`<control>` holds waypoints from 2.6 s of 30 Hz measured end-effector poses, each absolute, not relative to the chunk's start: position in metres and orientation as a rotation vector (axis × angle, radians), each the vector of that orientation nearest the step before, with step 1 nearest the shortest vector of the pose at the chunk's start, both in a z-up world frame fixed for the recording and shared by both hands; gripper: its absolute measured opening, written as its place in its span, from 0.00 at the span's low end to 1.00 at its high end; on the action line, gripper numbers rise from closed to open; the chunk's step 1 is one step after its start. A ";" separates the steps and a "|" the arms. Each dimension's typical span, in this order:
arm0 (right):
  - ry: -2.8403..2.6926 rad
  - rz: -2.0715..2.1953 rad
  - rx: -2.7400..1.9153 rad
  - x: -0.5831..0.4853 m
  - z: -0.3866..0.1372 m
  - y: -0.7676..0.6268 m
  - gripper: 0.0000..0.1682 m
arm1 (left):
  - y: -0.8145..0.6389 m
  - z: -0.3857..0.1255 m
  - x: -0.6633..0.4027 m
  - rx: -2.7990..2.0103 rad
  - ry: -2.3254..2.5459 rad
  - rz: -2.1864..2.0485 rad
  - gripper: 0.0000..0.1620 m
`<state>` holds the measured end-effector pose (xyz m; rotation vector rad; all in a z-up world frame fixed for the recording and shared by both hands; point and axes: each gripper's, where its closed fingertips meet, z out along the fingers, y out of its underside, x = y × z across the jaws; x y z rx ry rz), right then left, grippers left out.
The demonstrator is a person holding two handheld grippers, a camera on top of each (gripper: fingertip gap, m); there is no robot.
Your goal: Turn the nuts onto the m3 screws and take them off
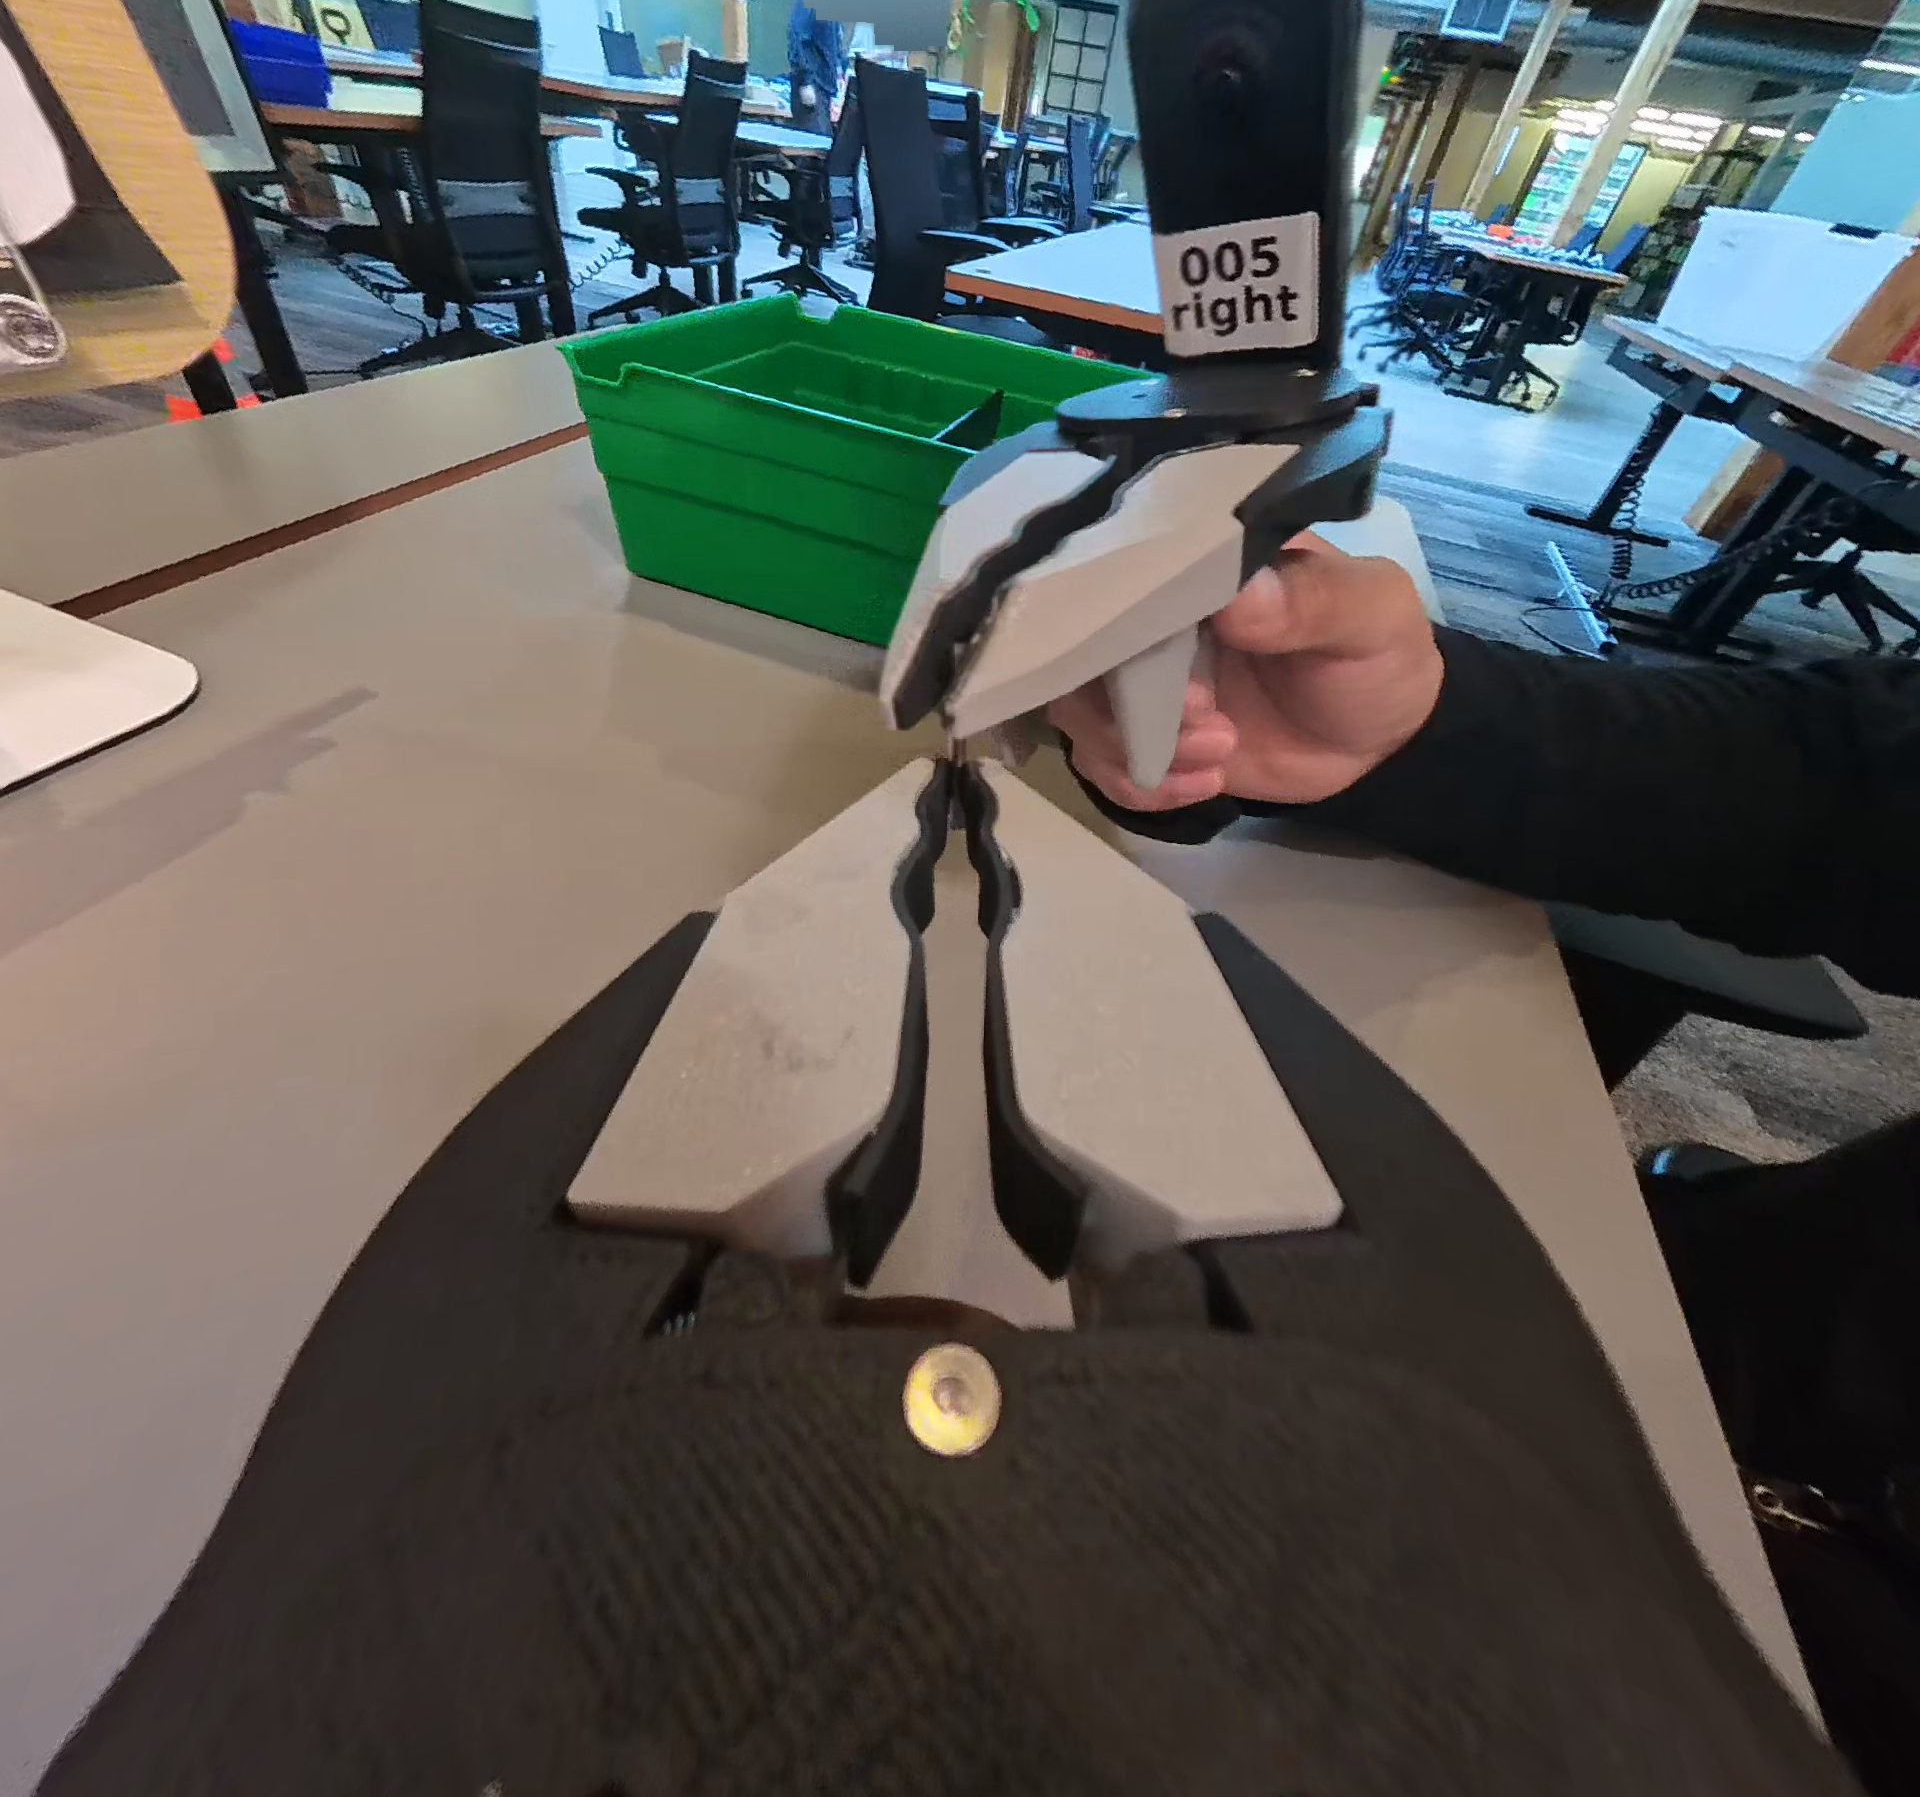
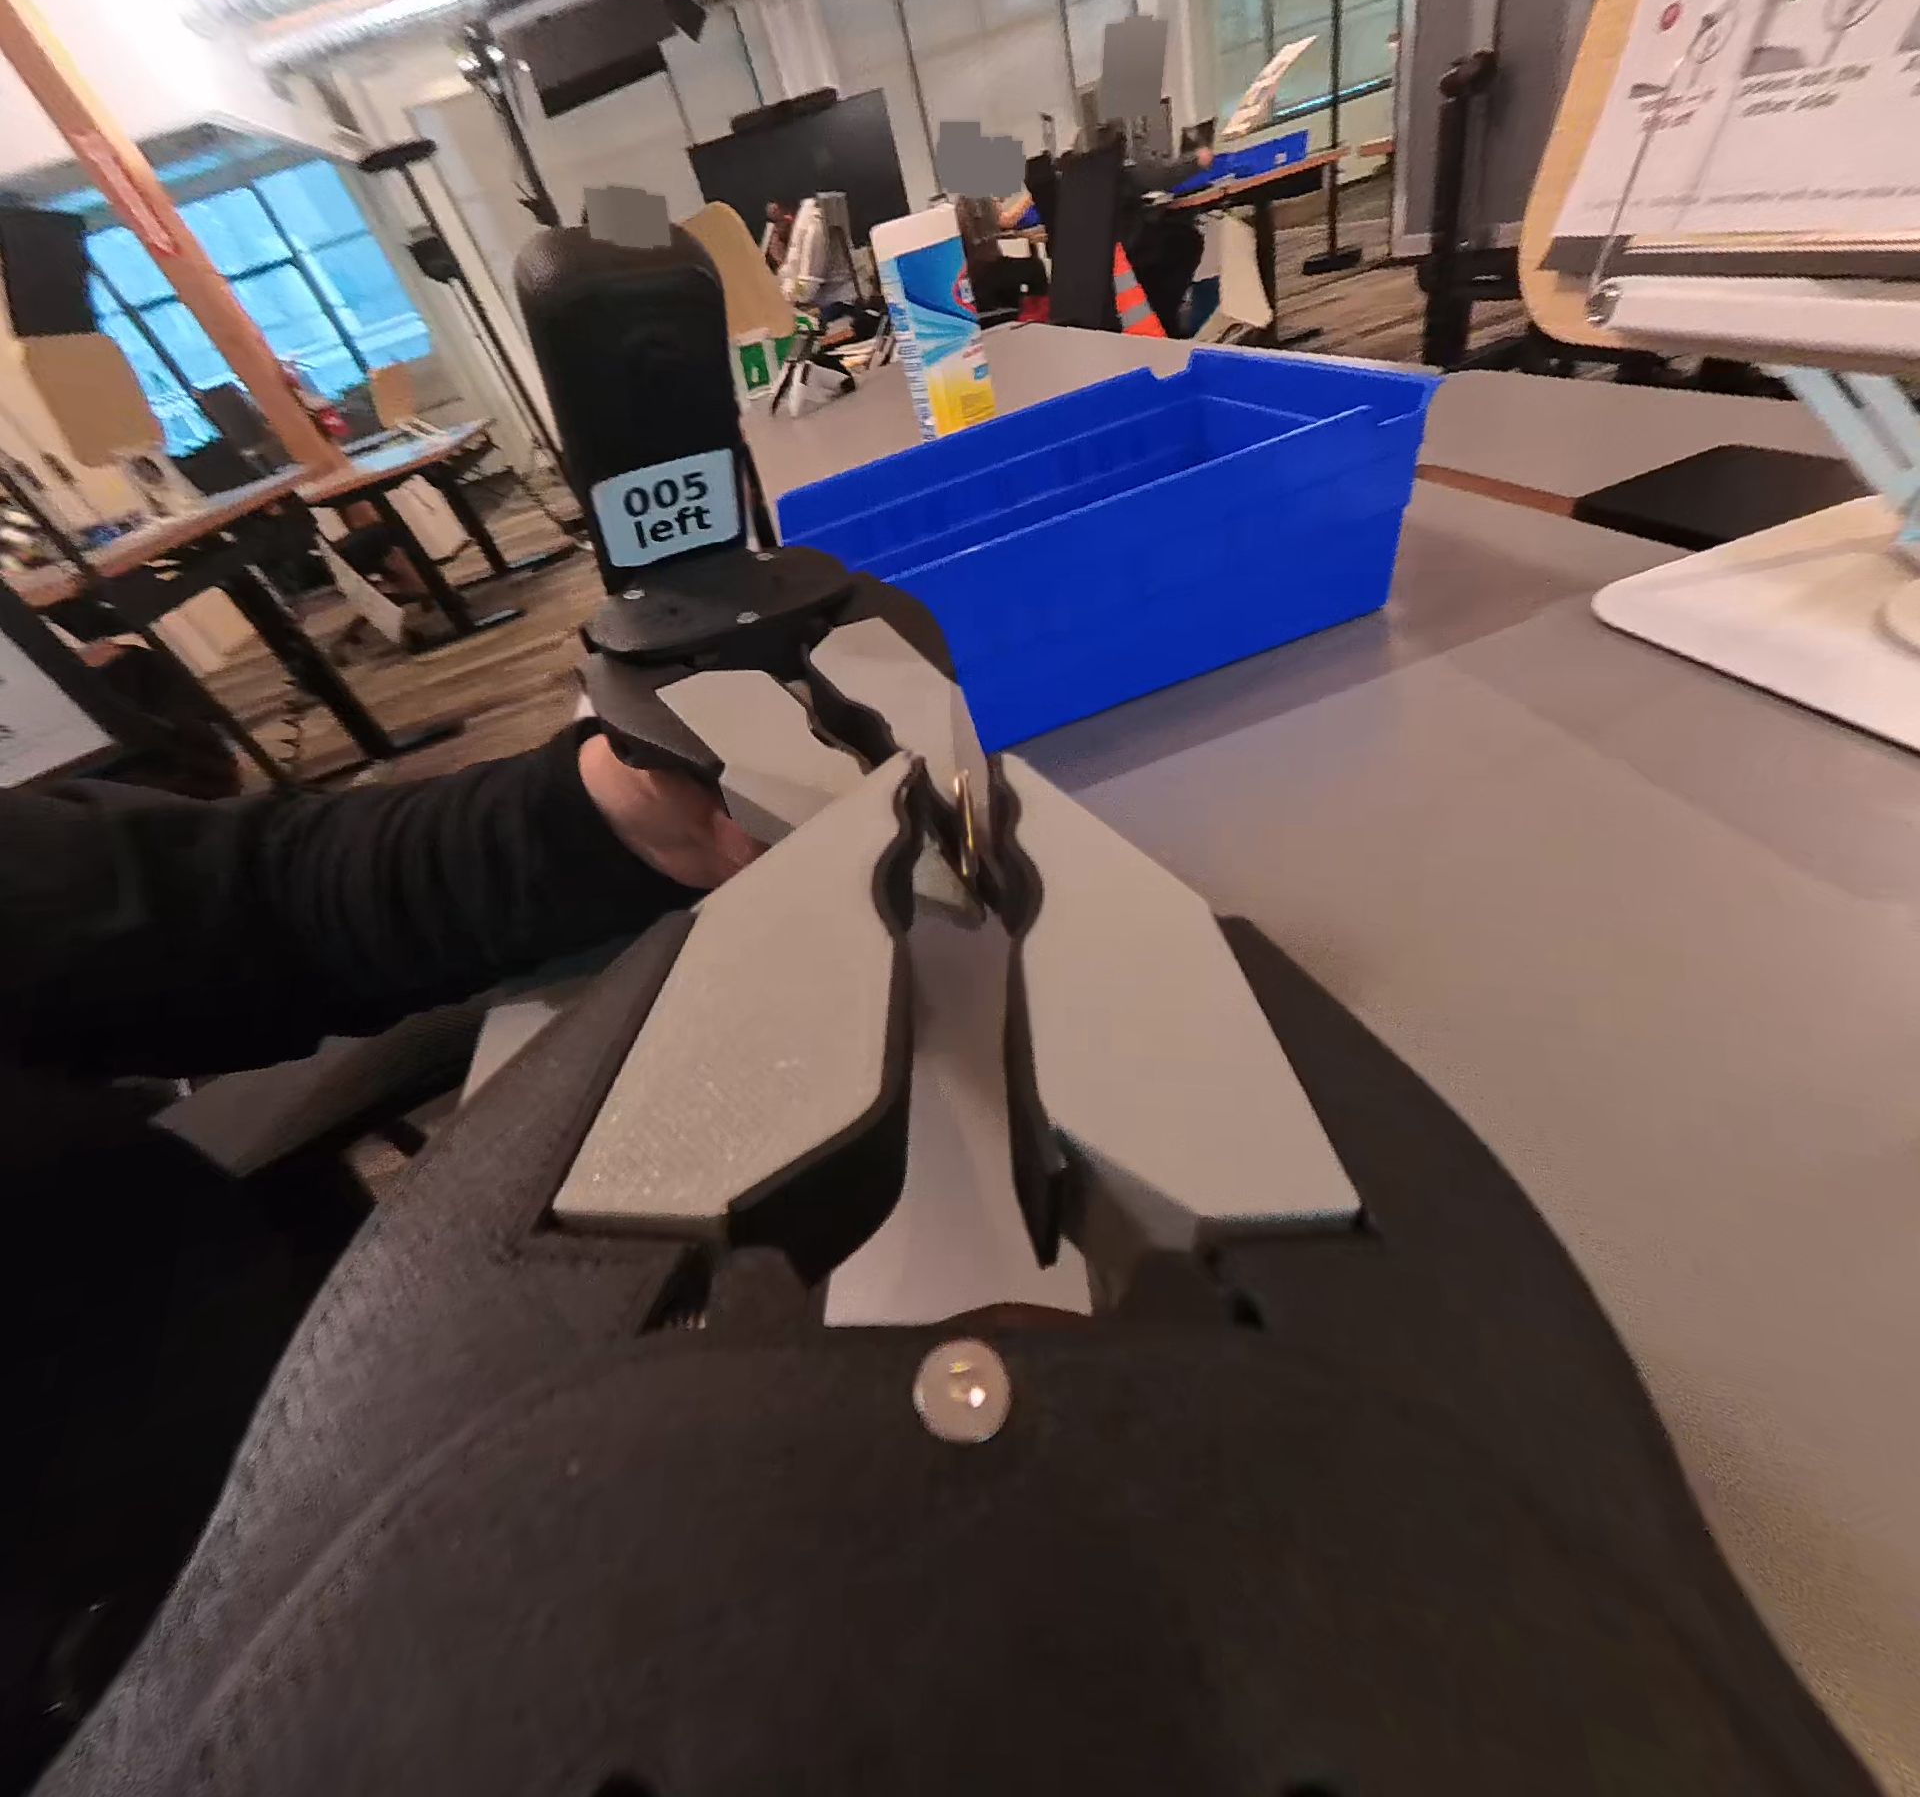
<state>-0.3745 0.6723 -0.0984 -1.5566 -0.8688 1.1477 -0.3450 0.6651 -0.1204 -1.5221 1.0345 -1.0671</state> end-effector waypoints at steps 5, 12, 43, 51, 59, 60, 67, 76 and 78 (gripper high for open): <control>-0.884 1.213 -1.578 -0.376 -0.102 0.668 0.00 | 0.662 -0.124 -0.341 -1.519 1.066 -1.051 0.00; -0.887 1.070 -1.605 -0.372 -0.107 0.676 0.00 | 0.667 -0.127 -0.342 -1.552 1.029 -1.048 0.00; -0.446 -0.019 -1.926 -0.104 -0.044 0.810 0.00 | 0.675 -0.133 -0.347 -1.648 0.982 -1.024 0.11; -0.406 0.049 -1.925 -0.105 -0.039 0.803 0.17 | 0.676 -0.133 -0.348 -1.652 0.972 -1.035 0.10; -0.789 0.621 -1.656 -0.300 -0.036 0.716 0.19 | 0.674 -0.148 -0.343 -1.688 1.029 -0.991 0.10; -0.820 0.644 -1.649 -0.318 -0.049 0.711 0.19 | 0.675 -0.148 -0.343 -1.691 1.028 -0.989 0.10; -0.890 0.279 -1.715 -0.331 -0.149 0.744 0.19 | 0.677 -0.144 -0.345 -1.693 1.002 -1.007 0.10; -0.886 0.404 -1.822 -0.338 -0.176 0.745 0.20 | 0.674 -0.137 -0.348 -1.660 1.027 -0.955 0.10; -0.883 0.421 -1.849 -0.338 -0.183 0.746 0.20 | 0.675 -0.122 -0.356 -1.638 0.971 -0.991 0.12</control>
